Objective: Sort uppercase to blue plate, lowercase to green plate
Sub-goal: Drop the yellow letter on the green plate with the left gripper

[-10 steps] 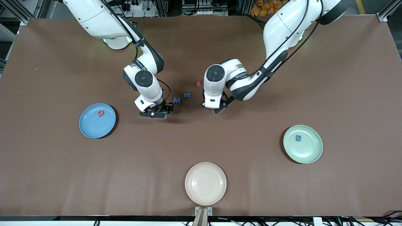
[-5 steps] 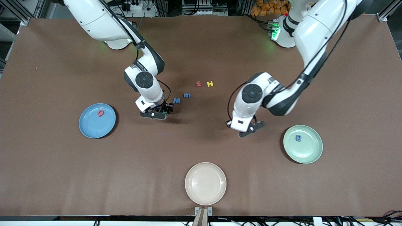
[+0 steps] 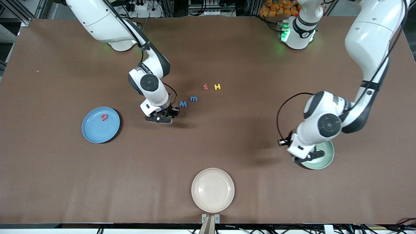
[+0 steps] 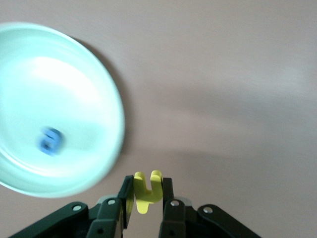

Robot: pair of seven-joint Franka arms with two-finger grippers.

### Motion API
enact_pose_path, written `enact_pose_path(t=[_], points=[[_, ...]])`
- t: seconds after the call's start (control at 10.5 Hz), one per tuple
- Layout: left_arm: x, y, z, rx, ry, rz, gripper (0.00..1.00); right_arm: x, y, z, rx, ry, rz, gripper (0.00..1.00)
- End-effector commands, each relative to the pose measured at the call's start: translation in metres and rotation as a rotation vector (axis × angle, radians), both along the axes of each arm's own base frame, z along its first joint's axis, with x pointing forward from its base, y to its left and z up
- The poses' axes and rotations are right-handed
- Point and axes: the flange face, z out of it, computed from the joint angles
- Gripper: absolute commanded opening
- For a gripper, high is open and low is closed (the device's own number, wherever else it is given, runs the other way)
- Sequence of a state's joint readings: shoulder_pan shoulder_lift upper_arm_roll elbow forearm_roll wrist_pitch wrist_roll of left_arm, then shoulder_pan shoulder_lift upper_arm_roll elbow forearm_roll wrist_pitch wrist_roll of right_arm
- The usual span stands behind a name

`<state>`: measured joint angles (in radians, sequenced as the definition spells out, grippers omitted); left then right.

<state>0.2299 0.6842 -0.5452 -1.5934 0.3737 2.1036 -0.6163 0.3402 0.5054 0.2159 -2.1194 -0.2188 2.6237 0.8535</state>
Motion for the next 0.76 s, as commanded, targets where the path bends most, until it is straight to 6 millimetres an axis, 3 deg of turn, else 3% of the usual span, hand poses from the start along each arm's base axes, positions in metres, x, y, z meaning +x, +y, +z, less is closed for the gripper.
enact_pose_path(t=[0.0, 0.19, 0.29, 0.38, 0.48, 0.67], points=[[0.009, 0.054, -0.012, 0.041, 0.021, -0.108, 0.0, -0.001, 0.001, -0.005, 0.001, 0.0, -0.01, 0.35], [0.011, 0.092, -0.031, 0.015, 0.047, -0.18, 0.0, -0.001, 0.001, -0.005, 0.002, 0.001, -0.013, 0.31], [0.012, 0.105, -0.04, 0.006, 0.051, -0.186, 0.2, -0.001, 0.001, -0.005, 0.002, 0.001, -0.013, 0.28], [0.013, 0.109, -0.042, 0.007, 0.044, -0.192, 0.66, 0.0, 0.001, -0.004, 0.003, 0.0, -0.01, 0.27], [0.013, 0.109, -0.043, 0.008, 0.045, -0.194, 1.0, 0.0, -0.001, -0.004, 0.002, 0.001, -0.01, 0.27], [0.014, 0.101, -0.037, 0.013, 0.036, -0.207, 1.0, 0.006, -0.004, -0.002, 0.0, 0.001, -0.01, 0.26]])
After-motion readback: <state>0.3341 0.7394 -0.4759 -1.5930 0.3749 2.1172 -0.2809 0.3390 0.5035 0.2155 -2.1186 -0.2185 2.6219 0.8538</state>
